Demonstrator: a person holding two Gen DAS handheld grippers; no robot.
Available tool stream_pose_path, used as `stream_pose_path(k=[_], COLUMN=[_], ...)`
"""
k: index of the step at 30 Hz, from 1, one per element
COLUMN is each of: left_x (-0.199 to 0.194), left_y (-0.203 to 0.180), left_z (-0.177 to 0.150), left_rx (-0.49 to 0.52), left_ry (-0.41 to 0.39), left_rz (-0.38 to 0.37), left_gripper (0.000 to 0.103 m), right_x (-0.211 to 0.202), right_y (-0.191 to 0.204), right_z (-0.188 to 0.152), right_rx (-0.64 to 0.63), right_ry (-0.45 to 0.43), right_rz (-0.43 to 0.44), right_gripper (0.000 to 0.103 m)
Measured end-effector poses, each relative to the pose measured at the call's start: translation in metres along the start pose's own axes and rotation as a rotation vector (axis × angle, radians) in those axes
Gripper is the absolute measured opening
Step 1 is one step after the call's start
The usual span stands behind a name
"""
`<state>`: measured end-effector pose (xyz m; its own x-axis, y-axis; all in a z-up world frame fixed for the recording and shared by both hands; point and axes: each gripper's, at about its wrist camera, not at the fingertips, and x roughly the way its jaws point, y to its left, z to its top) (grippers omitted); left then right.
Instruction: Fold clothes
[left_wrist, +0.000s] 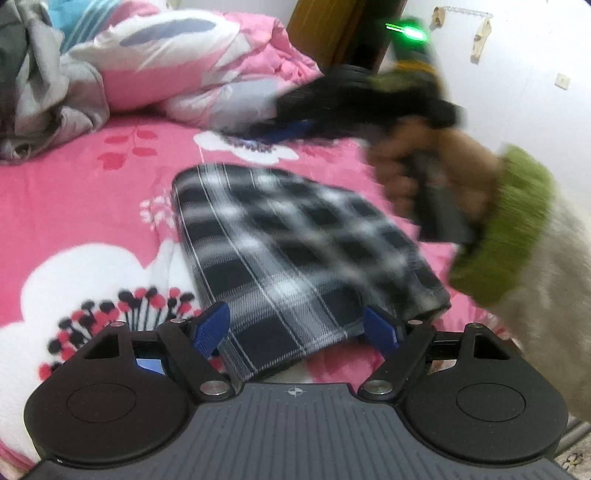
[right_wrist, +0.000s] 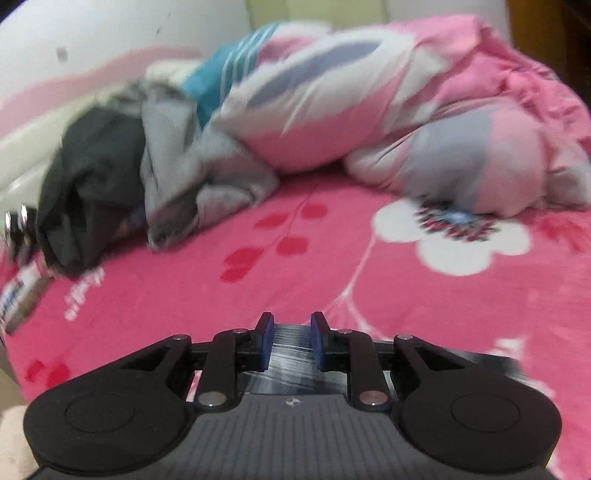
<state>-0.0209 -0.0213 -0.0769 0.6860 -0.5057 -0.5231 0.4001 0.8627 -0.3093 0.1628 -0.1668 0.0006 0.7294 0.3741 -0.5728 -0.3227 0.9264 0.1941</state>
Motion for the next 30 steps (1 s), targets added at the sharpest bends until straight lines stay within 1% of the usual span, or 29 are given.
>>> stream_pose_path(k=[2, 5, 7, 10, 11, 13, 16, 18, 21, 23, 25, 26, 29, 30], left_x=[0.0, 0.004, 0.011, 0.03, 0.033, 0.037, 0.037, 0.038, 0.039, 0.04, 0.041, 0.04, 0.04, 0.04], left_y=[-0.003, -0.012, -0.016, -0.016, -0.015, -0.016, -0.02, -0.019, -0.018, -0.019, -0.019, -0.019, -0.018, -0.018], left_z=[0.005, 0.011, 0.013, 0.01, 0.009, 0.005, 0.005, 0.006, 0.007, 0.007, 0.008, 0.009, 0.01, 0.01], left_rx=[0.018, 0.06, 0.081, 0.07, 0.07, 0.072, 0.087, 0.084, 0.081, 0.079, 0.075, 0.07, 0.057, 0.054], left_ry=[-0.006, -0.006, 0.005, 0.079, 0.087, 0.101, 0.11, 0.115, 0.121, 0.125, 0.129, 0.13, 0.137, 0.14], left_rz=[0.004, 0.009, 0.009, 0.023, 0.031, 0.046, 0.064, 0.07, 0.077, 0.083, 0.09, 0.094, 0.097, 0.099], left_gripper=[0.08, 0.08, 0.08, 0.08, 0.08, 0.08, 0.081, 0.081, 0.081, 0.081, 0.081, 0.081, 0.081, 0.081], right_x=[-0.023, -0.038, -0.035, -0.021, -0.015, -0.014, -0.023, -0.038, -0.071, -0.088, -0.097, -0.094, -0.071, -0.065], right_y=[-0.01, -0.028, -0.041, -0.059, -0.065, -0.075, -0.076, -0.074, -0.068, -0.062, -0.058, -0.058, -0.063, -0.066], right_z=[-0.005, -0.016, -0.029, -0.052, -0.06, -0.068, -0.065, -0.062, -0.065, -0.068, -0.078, -0.085, -0.111, -0.12], right_rx=[0.001, -0.009, -0.005, -0.003, 0.003, 0.03, 0.046, 0.054, 0.071, 0.073, 0.076, 0.075, 0.068, 0.07], right_ry=[-0.02, -0.008, 0.016, 0.065, 0.074, 0.052, 0.038, 0.001, -0.065, -0.087, -0.075, -0.054, 0.037, 0.039], right_rz=[-0.029, -0.095, -0.149, -0.218, -0.226, -0.208, -0.218, -0.227, -0.193, -0.162, -0.129, -0.132, -0.176, -0.179], right_gripper=[0.023, 0.023, 0.023, 0.023, 0.023, 0.023, 0.023, 0.023, 0.023, 0.023, 0.023, 0.023, 0.024, 0.024])
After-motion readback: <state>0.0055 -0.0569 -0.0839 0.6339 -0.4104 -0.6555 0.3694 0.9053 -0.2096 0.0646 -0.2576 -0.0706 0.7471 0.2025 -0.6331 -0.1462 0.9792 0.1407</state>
